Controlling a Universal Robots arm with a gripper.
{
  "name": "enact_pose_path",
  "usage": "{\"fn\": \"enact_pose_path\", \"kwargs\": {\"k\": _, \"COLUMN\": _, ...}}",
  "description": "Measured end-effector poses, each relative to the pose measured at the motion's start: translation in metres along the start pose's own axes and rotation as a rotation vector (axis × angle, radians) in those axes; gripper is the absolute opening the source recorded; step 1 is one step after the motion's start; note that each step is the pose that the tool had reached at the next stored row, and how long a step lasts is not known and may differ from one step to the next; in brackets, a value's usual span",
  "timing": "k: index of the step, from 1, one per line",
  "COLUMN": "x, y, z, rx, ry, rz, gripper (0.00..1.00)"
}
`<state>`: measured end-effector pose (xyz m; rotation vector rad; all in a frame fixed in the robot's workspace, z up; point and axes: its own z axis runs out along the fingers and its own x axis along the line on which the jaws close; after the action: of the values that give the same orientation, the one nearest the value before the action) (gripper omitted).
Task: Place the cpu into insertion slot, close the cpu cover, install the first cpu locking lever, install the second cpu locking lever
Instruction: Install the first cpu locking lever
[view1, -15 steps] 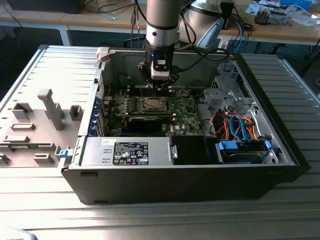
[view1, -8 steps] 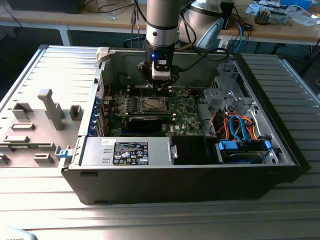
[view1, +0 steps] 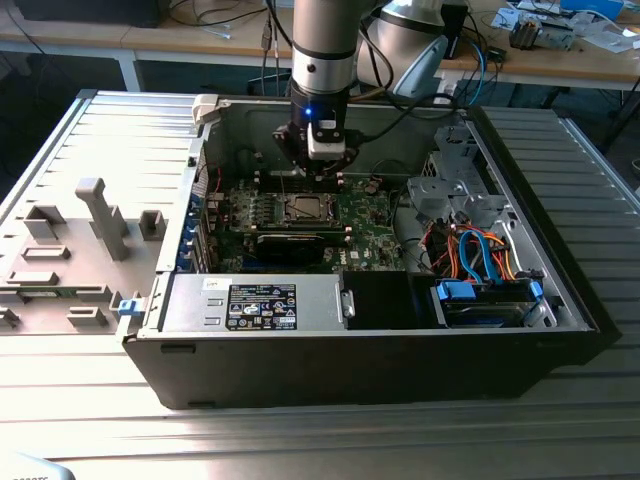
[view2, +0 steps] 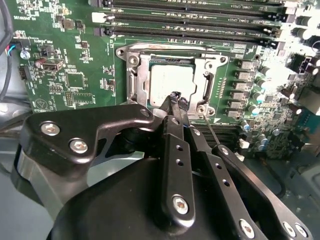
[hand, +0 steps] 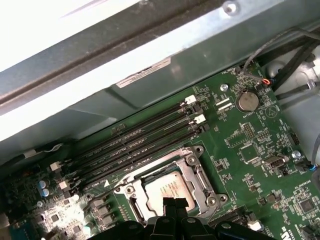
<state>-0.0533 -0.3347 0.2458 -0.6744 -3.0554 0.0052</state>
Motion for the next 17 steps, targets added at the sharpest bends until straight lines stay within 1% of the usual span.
{"fn": "enact_pose_path", "kwargs": {"k": 1, "x": 0.0, "y": 0.0, "z": 0.0, "rx": -0.0001, "ry": 0.0, "rz": -0.017, "gripper": 0.11}}
{"fn": "enact_pose_path", "kwargs": {"k": 3, "x": 0.0, "y": 0.0, "z": 0.0, "rx": -0.0005, "ry": 0.0002, "rz": -0.034, "gripper": 0.11}}
{"fn": "enact_pose_path", "kwargs": {"k": 5, "x": 0.0, "y": 0.0, "z": 0.0, "rx": -0.001, "ry": 0.0004, "rz": -0.058, "gripper": 0.11}}
{"fn": "enact_pose_path", "kwargs": {"k": 7, "x": 0.0, "y": 0.0, "z": 0.0, "rx": -0.001, "ry": 0.0005, "rz": -0.071, "gripper": 0.11}}
{"fn": "enact_pose_path", "kwargs": {"k": 9, "x": 0.0, "y": 0.0, "z": 0.0, "rx": -0.0016, "ry": 0.0007, "rz": -0.092, "gripper": 0.11}}
{"fn": "enact_pose_path", "kwargs": {"k": 14, "x": 0.0, "y": 0.0, "z": 0.0, "rx": -0.0023, "ry": 0.001, "rz": -0.125, "gripper": 0.11}}
{"fn": "enact_pose_path", "kwargs": {"k": 16, "x": 0.0, "y": 0.0, "z": 0.0, "rx": -0.0025, "ry": 0.0011, "rz": -0.142, "gripper": 0.11}}
{"fn": "enact_pose_path", "kwargs": {"k": 17, "x": 0.0, "y": 0.0, "z": 0.0001, "rx": -0.0029, "ry": 0.0013, "rz": -0.158, "gripper": 0.11}}
